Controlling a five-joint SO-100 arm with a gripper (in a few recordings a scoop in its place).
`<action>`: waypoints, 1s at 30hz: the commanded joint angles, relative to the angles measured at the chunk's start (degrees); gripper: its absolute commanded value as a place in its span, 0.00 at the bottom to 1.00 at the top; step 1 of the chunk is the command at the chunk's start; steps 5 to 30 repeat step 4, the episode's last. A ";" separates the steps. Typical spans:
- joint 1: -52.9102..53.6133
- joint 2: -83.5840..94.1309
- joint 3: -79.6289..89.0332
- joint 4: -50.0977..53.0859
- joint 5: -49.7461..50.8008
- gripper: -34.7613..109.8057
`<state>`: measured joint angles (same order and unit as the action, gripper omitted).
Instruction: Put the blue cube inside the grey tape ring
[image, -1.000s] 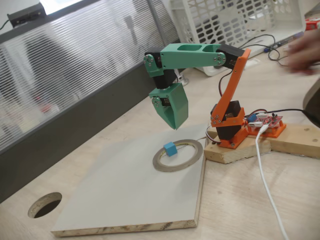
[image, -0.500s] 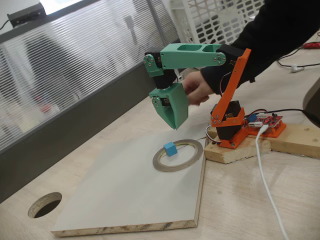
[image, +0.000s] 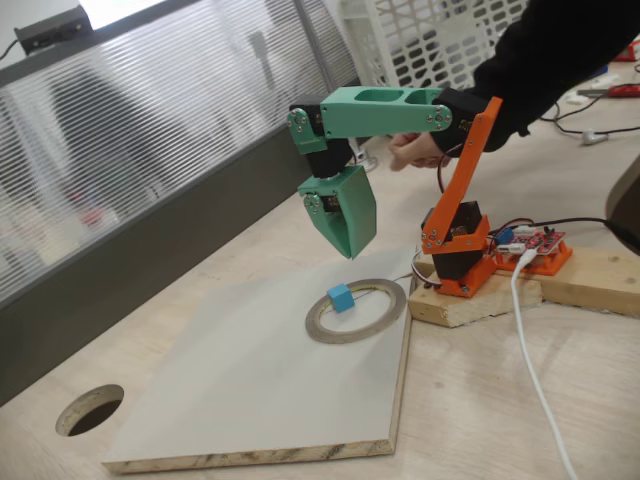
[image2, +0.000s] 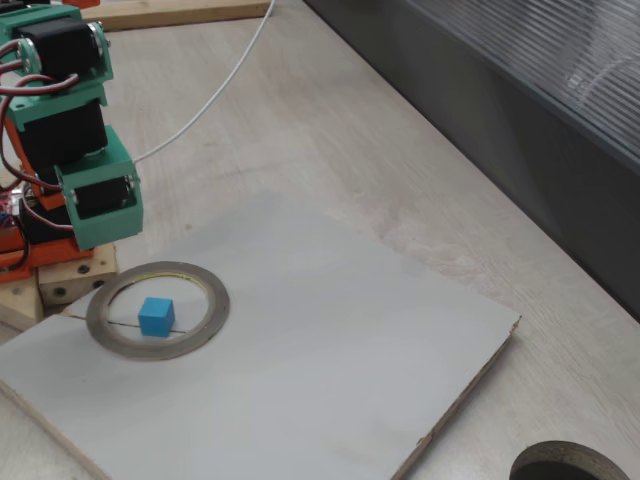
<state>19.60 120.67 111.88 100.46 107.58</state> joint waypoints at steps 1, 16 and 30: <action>0.18 1.05 0.53 0.62 1.14 0.25; 0.18 1.05 0.53 0.62 1.14 0.25; 0.18 1.05 0.53 0.62 1.14 0.25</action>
